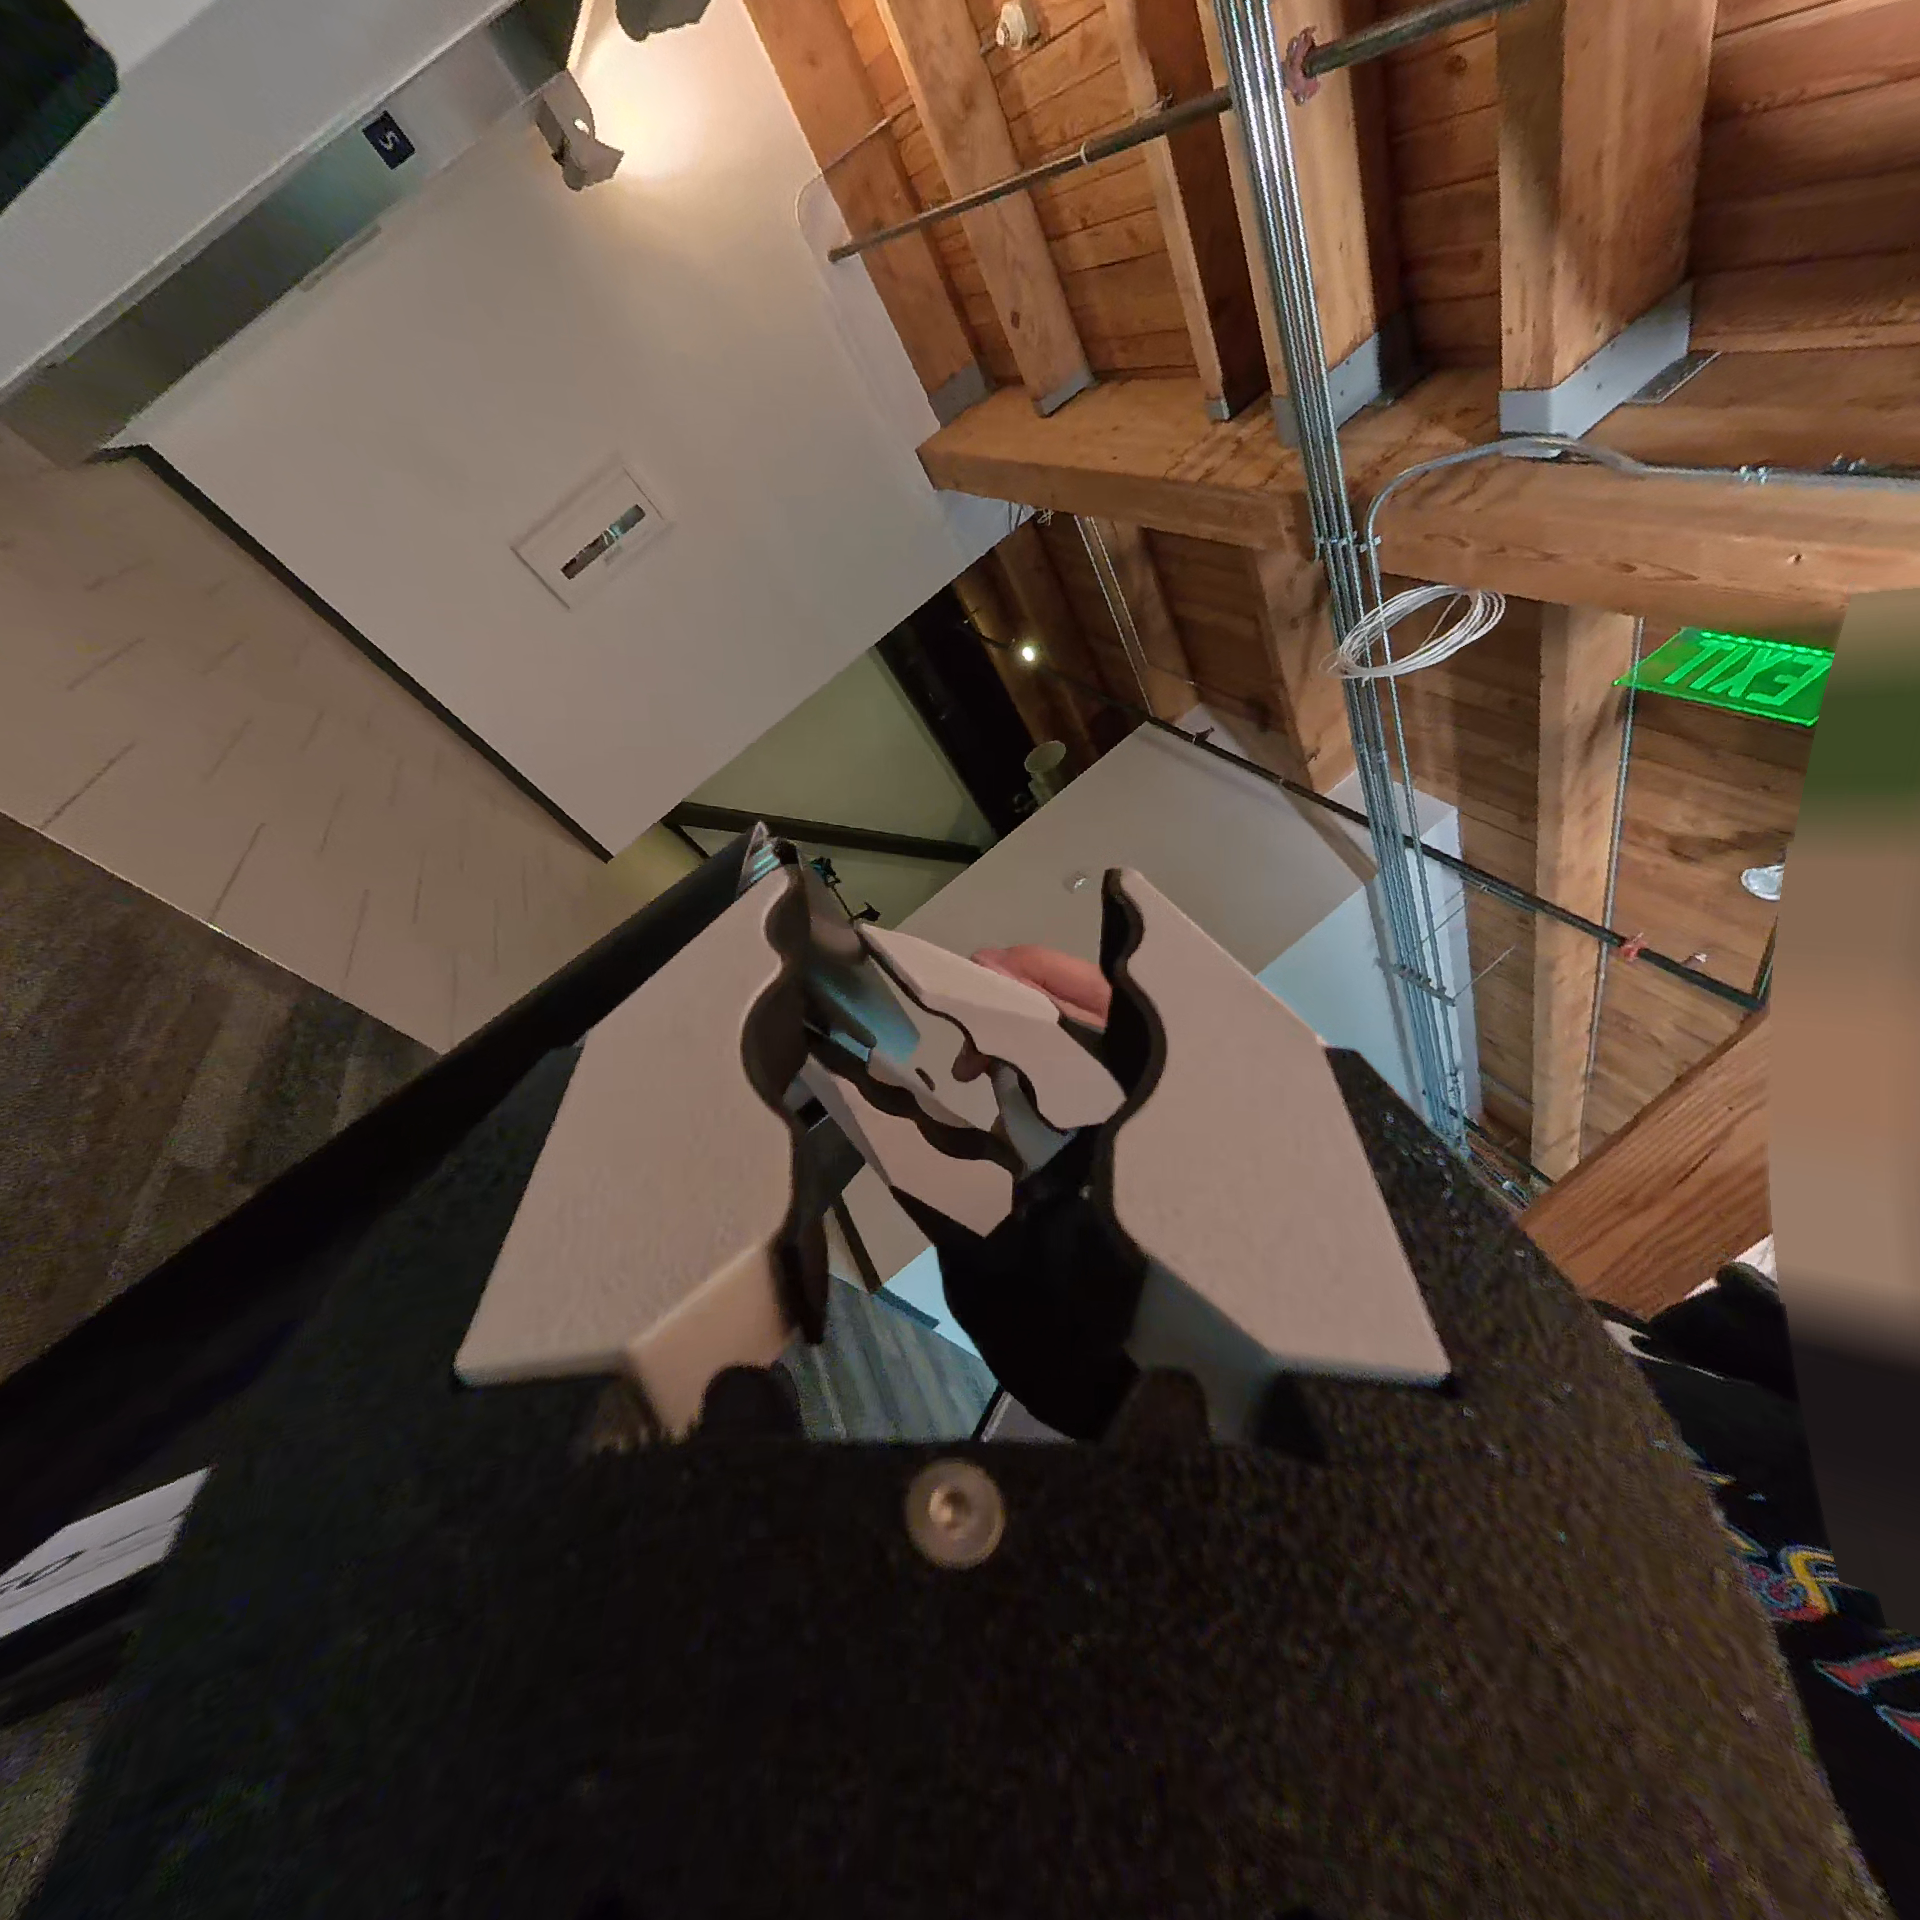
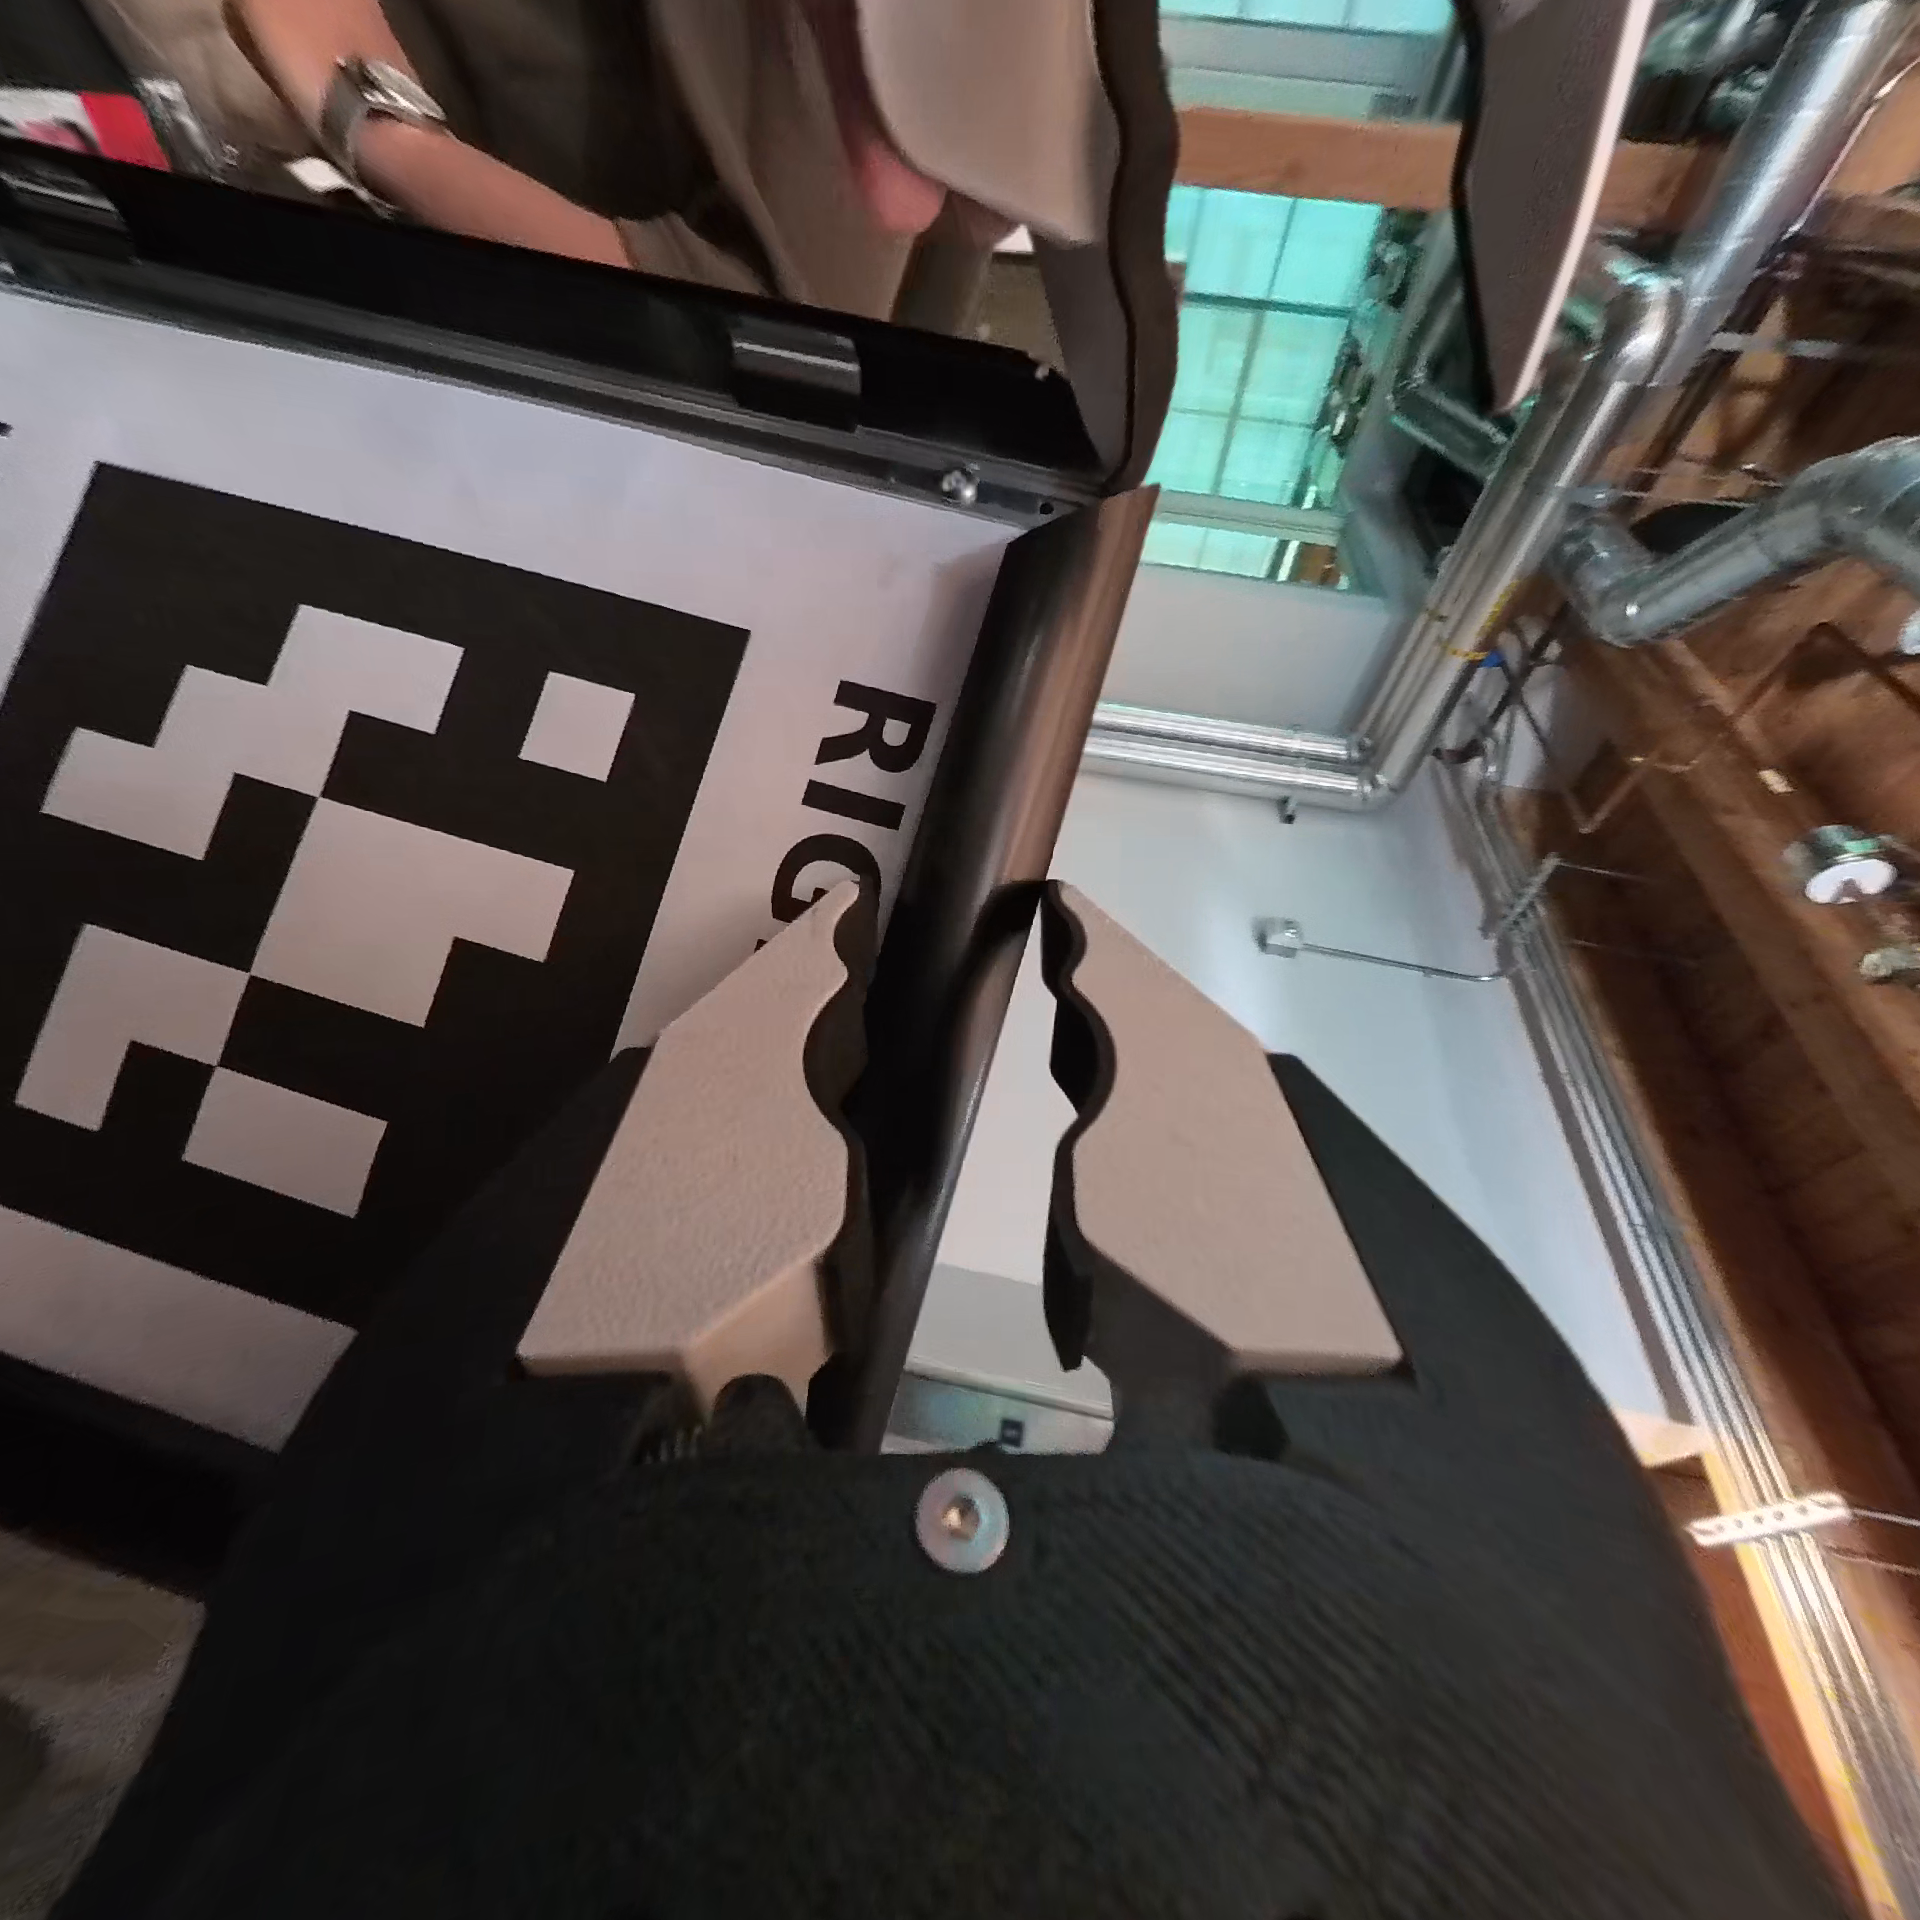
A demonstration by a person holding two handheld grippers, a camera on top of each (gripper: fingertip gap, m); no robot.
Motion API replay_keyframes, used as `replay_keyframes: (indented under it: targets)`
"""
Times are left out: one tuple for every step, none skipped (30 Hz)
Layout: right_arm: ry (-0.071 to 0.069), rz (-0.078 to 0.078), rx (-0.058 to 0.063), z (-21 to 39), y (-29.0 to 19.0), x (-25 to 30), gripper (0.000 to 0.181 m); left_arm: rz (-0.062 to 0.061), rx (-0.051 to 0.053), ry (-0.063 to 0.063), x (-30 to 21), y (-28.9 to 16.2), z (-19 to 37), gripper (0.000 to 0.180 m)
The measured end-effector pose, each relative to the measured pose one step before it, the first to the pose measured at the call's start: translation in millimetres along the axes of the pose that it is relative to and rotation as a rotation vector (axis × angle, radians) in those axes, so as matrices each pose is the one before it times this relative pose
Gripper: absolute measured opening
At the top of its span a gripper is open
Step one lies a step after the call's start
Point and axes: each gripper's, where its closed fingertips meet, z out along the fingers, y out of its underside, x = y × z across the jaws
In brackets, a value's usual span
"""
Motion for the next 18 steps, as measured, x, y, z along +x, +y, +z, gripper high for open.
replay_keyframes:
  targets:
    - [0.0337,-0.0135,0.0089,0.32,0.22,0.16,0.029,-0.0002,0.0021,-0.0007,-0.66,-0.98,0.65,0.054]
    - [0.0419,-0.0235,0.0065,0.27,0.5,0.41,0.028,-0.0029,0.0032,0.0004,-0.59,-1.21,0.64,0.054]
    - [0.0431,-0.0374,0.0084,-0.18,0.2,0.87,0.025,-0.0013,0.0018,0.0005,-0.67,-1.09,0.42,0.054]
    - [0.0364,-0.0266,0.0086,0.55,0.28,-0.15,0.024,-0.0029,0.0011,-0.0001,-0.66,-0.79,0.68,0.055]
    - [0.0312,-0.0214,0.0075,0.81,0.73,-0.32,0.023,-0.0006,0.0006,-0.002,-0.59,-0.73,0.97,0.055]
    - [0.0214,-0.0169,0.0061,0.78,0.76,-0.3,0.023,0.0039,-0.001,-0.0031,-0.76,-0.51,1.06,0.056]
    - [0.0102,-0.001,0.0084,0.77,0.68,-0.3,0.022,0.0012,-0.0012,-0.0024,-0.9,-0.69,1.07,0.056]
    - [0.0044,0.0049,0.0097,0.66,0.63,-0.11,0.021,-0.0032,-0.0004,-0.0016,-0.83,-0.98,0.83,0.055]
    - [0.0013,0.0036,0.0073,0.46,0.52,0.07,0.021,0.0,-0.0009,-0.0031,-0.87,-0.79,0.97,0.055]
    - [0.0011,0.0028,0.0067,0.71,0.51,-0.19,0.02,0.0063,-0.0023,-0.0053,-0.98,-0.33,1.01,0.055]
    - [0.0026,0.0026,0.0081,0.33,0.43,-0.38,0.019,0.0114,-0.0033,-0.0057,-0.69,0.03,1.1,0.054]
    - [0.0017,-0.0003,0.0075,0.42,0.13,-0.21,0.019,0.0143,-0.0035,-0.0063,-0.45,0.12,1.19,0.053]
    - [0.0014,-0.0001,0.0078,0.32,0.58,-0.28,0.018,0.0187,-0.005,-0.008,-0.39,0.43,1.41,0.053]
    - [-0.0013,0.0049,0.007,0.81,1.04,-0.39,0.018,0.0372,-0.0105,-0.0118,-0.64,1.25,1.56,0.053]
    - [-0.0049,0.0065,0.0052,0.88,1.42,-0.1,0.017,0.0679,-0.019,-0.0184,-1.47,2.33,1.65,0.052]
    - [-0.0057,0.007,0.0063,0.68,0.42,-0.04,0.017,0.0954,-0.0277,-0.023,-1.65,3.85,1.69,0.051]
    - [-0.0033,0.003,0.0058,0.82,0.03,-0.04,0.016,0.1165,-0.0357,-0.0237,-0.99,5.19,1.4,0.05]
    - [-0.0023,0.0003,0.0056,0.67,0.5,0.0,0.016,0.1357,-0.0425,-0.0236,-0.84,6.47,1.29,0.05]
